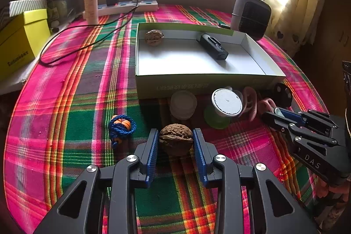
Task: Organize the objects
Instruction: 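Lift the walnut with left gripper while right gripper lifts the pink holder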
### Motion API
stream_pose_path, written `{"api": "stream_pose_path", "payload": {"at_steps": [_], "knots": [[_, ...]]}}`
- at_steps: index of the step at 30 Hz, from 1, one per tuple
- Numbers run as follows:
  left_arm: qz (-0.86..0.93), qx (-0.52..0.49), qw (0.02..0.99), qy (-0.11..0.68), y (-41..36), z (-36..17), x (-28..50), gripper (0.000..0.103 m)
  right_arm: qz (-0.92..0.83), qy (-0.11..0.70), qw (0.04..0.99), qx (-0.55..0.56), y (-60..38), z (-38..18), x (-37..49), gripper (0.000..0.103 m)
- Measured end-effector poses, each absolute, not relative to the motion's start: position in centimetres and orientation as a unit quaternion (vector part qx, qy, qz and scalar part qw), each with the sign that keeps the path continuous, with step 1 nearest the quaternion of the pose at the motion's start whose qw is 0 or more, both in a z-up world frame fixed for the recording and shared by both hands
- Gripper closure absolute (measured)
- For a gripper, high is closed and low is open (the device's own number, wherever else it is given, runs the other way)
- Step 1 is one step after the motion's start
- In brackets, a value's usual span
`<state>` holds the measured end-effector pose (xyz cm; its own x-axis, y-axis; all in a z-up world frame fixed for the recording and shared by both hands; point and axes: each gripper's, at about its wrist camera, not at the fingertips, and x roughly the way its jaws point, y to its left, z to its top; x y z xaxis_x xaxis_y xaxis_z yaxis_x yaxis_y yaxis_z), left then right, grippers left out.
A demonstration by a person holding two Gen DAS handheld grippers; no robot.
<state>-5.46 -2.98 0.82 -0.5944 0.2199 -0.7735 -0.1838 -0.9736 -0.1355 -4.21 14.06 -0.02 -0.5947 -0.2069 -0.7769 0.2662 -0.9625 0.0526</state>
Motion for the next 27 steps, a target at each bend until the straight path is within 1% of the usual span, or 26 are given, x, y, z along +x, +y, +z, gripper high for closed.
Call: {"api": "stream_pose_path", "payload": {"at_steps": [15, 27], "knots": [[0.898, -0.425, 0.113, -0.02, -2.8, 1.8, -5.1, 0.074, -0.896, 0.026, 0.14, 0.421, 14.3, 0.7, -3.9, 0.084], [0.904, -0.409, 0.123, -0.02, -2.4, 3.7, -5.4, 0.073, -0.9, 0.011, 0.149, 0.409, 14.7, 2.2, -3.9, 0.084]]}}
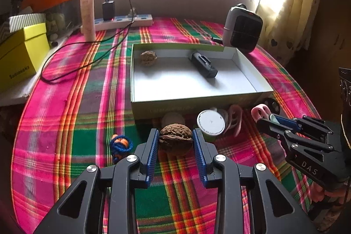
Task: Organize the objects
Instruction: 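Lift the walnut with left gripper while right gripper lifts the pink holder, then lower the walnut into the tray with left gripper while right gripper lowers the pink holder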
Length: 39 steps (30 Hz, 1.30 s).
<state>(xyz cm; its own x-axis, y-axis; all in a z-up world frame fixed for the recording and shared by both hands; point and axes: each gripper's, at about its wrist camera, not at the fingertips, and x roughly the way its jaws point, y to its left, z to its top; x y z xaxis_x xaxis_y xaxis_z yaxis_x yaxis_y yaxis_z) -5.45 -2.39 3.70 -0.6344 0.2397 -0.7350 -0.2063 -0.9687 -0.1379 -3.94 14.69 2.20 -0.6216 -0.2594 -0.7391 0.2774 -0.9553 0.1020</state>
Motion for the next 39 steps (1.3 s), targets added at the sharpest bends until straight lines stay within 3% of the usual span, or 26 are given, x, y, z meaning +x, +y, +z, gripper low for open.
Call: {"api": "stream_pose_path", "payload": {"at_steps": [39], "knots": [[0.908, -0.398, 0.133, -0.002, -0.3, 5.6, -15.1, 0.073, -0.898, 0.002, 0.146, 0.416, 15.0, 3.7, -13.1, 0.084]]}}
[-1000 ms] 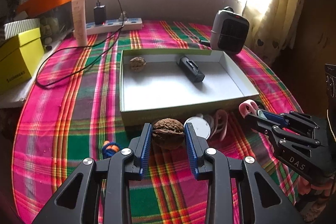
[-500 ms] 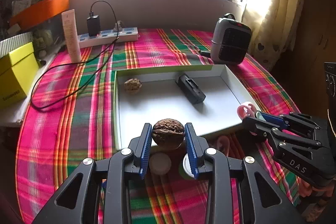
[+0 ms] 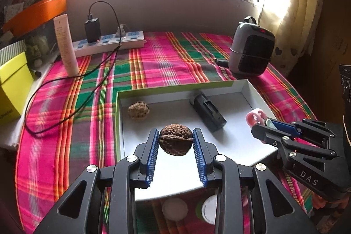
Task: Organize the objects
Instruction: 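Lower the walnut into the tray with left gripper while right gripper lowers the pink holder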
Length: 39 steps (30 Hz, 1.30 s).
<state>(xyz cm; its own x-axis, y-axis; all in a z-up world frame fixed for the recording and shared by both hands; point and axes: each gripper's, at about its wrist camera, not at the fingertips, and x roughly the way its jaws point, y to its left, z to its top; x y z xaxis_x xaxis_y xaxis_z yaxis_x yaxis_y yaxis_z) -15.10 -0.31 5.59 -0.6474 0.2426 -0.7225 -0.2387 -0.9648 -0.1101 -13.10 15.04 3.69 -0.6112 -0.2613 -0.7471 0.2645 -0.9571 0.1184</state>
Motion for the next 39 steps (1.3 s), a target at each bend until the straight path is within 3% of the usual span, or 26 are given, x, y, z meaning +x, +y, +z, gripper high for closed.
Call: {"api": "stream_pose_path", "payload": {"at_steps": [39], "knots": [[0.881, -0.454, 0.136, 0.004, 1.0, 1.6, -23.7, 0.073, -0.88, 0.0, 0.142, 0.453, 14.5, 0.8, -20.4, 0.084]]}}
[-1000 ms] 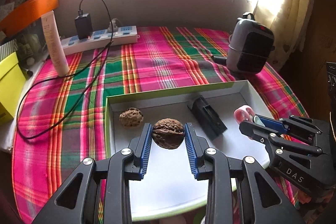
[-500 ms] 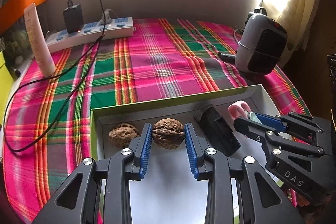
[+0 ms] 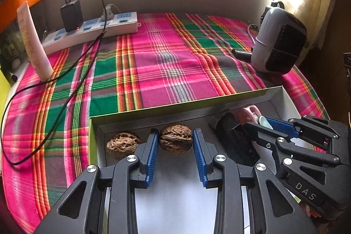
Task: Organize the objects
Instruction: 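Lower the walnut into the tray with left gripper while right gripper lowers the pink holder, then open left gripper releasing the walnut while right gripper releases the pink holder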
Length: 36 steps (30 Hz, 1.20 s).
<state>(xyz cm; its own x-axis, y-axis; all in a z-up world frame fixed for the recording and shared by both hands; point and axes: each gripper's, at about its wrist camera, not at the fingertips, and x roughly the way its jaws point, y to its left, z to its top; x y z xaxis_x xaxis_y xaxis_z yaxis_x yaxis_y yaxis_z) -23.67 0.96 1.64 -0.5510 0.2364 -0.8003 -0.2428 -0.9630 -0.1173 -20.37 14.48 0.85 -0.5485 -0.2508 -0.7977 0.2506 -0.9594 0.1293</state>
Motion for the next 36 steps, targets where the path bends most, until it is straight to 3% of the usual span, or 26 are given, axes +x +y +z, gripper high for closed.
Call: {"api": "stream_pose_path", "payload": {"at_steps": [30, 31, 33, 36], "knots": [[0.878, -0.459, 0.138, 0.0, 0.65, 1.52, -23.42, 0.072, -0.878, -0.002, 0.129, 0.462, 14.53, 0.4, -20.5, 0.084], [0.878, -0.458, 0.138, -0.001, 0.7, 1.58, -23.33, 0.072, -0.878, -0.001, 0.13, 0.46, 14.49, 0.46, -20.41, 0.083], [0.879, -0.457, 0.138, -0.004, 0.58, 1.73, -23.09, 0.071, -0.88, 0.002, 0.126, 0.458, 14.5, 0.55, -20.28, 0.071], [0.88, -0.456, 0.134, -0.006, 0.57, 2.01, -22.85, 0.065, -0.881, 0.001, 0.126, 0.456, 14.5, 0.69, -19.97, 0.068]]}}
